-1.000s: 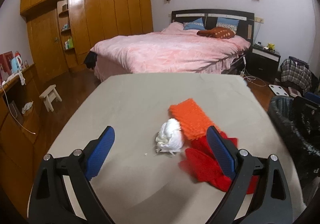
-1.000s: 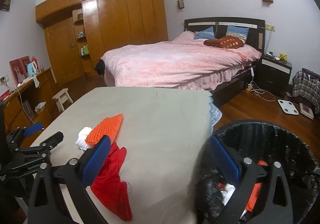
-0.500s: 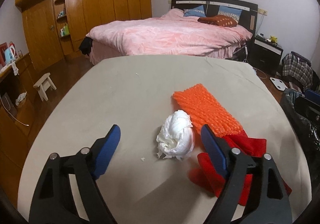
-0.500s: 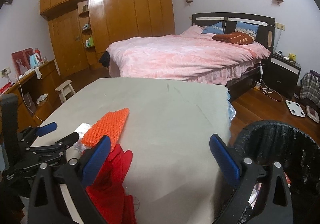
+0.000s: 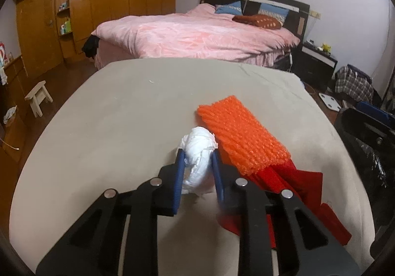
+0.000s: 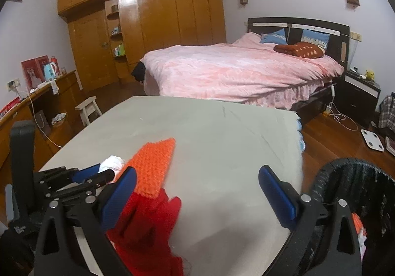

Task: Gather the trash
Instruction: 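Grasp the small white tissue with the left tool, then grasp the orange mesh strip with the right tool while the left tool holds the tissue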

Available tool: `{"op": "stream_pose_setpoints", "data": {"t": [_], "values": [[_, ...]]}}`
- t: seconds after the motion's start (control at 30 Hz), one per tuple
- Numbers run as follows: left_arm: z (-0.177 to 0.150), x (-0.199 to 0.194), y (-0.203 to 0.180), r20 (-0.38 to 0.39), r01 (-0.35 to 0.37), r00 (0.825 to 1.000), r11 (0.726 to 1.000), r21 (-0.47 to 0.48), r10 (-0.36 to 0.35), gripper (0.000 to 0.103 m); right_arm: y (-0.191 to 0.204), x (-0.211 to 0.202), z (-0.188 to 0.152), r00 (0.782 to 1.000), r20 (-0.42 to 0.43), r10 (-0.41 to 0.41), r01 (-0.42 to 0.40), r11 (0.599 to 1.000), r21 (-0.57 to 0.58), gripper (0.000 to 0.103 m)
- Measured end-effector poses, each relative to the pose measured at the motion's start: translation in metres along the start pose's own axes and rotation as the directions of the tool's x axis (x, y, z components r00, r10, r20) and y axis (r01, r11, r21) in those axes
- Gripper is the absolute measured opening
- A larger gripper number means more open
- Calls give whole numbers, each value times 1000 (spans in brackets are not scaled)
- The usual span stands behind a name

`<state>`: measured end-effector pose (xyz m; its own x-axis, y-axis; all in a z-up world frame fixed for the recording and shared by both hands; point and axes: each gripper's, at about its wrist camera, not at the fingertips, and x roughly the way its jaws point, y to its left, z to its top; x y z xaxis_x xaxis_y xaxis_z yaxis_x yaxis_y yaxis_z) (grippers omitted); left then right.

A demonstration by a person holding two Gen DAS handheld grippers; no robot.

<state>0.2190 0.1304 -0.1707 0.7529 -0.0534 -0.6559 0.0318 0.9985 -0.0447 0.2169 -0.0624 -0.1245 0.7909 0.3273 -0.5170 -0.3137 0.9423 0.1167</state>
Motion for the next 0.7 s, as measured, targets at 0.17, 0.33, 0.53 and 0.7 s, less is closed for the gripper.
{"op": "stream_pose_setpoints", "data": {"t": [0.17,0.33,0.53,0.7], "values": [[6,-16,11,48,-32,998,999,-13,33,20,11,13,6,1000,-8,23,-23,1000,-7,97],[11,-23,26,66,-83,994,997,5,83,20,22,38,6,997,-56,54,-54,999,10,94],[12,-20,40,54,-101,993,995,-16,101,19,35,67,2,989,-129,72,-72,997,2,85],[11,-17,45,52,-98,994,995,-25,99,19,40,88,-3,977,-200,74,-76,997,-1,76]]}}
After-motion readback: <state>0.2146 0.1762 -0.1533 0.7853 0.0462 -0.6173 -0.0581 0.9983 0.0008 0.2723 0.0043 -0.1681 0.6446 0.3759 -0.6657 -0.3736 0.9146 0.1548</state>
